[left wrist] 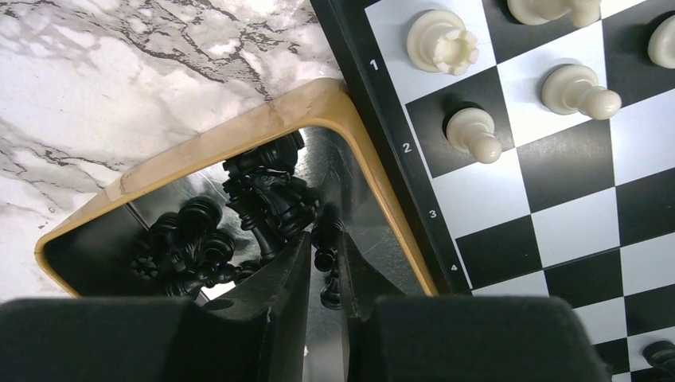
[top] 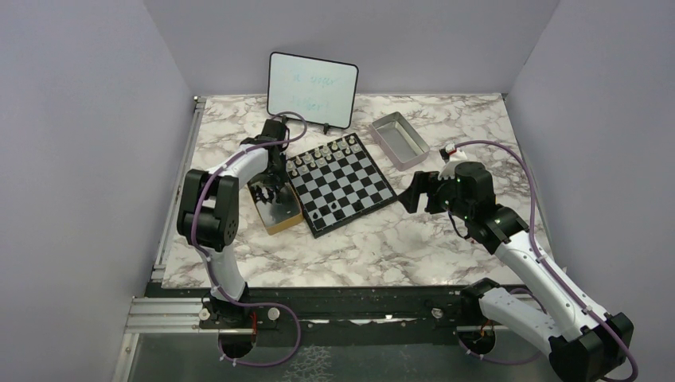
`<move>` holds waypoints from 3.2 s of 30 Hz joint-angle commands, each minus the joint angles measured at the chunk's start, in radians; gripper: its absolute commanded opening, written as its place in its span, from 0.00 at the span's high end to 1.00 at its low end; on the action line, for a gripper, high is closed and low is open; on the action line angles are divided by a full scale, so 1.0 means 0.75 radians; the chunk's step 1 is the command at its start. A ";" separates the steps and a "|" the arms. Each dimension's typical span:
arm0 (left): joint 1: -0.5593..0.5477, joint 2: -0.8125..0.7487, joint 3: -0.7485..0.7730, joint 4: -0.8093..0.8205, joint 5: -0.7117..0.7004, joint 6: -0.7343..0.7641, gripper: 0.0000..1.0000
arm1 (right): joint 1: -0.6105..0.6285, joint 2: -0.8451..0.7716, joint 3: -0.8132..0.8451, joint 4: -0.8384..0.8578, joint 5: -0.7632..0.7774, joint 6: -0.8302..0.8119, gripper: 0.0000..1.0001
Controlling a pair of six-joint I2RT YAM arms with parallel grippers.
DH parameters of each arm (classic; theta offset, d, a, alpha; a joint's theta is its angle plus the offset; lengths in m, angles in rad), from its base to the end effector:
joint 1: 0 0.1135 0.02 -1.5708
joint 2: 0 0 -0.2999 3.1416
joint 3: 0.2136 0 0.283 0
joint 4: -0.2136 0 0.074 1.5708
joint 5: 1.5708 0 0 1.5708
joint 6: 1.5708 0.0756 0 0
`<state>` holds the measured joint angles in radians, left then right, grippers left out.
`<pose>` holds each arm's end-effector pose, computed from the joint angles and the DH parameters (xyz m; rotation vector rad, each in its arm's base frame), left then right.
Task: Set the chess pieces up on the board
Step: Pick up the chess piece from the storage box, then place the chess piece on the chessboard.
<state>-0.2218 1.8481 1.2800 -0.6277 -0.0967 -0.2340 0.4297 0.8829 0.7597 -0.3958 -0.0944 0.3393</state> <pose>0.4134 -0.0858 0.1648 -0.0421 2.7546 0.0118 0.2162 0.1069 0.2967 -0.1550 2.1317 0.5587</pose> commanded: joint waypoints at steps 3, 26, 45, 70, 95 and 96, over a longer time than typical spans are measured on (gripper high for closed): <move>0.009 0.015 -0.008 0.016 0.014 0.017 0.85 | -0.011 -0.007 0.009 0.029 0.007 -0.007 0.00; 0.007 -0.194 0.046 -0.146 0.034 -0.019 0.92 | -0.010 0.009 0.004 0.037 -0.009 -0.007 0.00; -0.248 -0.264 0.256 -0.270 0.024 -0.030 0.92 | -0.010 0.003 -0.021 0.044 -0.011 -0.002 0.00; -0.694 0.093 0.515 -0.288 -0.092 -0.106 0.92 | -0.011 -0.018 -0.013 0.024 0.021 -0.015 0.00; -0.725 0.233 0.448 -0.266 -0.092 -0.124 0.92 | -0.010 -0.021 -0.019 0.028 0.021 0.000 0.00; -0.725 0.236 0.447 -0.266 -0.090 -0.125 0.92 | -0.010 -0.020 -0.019 0.028 0.020 0.000 0.00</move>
<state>-0.7597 2.0102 1.6260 -0.8326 -0.1509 -0.3172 0.4297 0.8825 0.7490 -0.3912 -0.0937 0.3393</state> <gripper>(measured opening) 0.090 0.998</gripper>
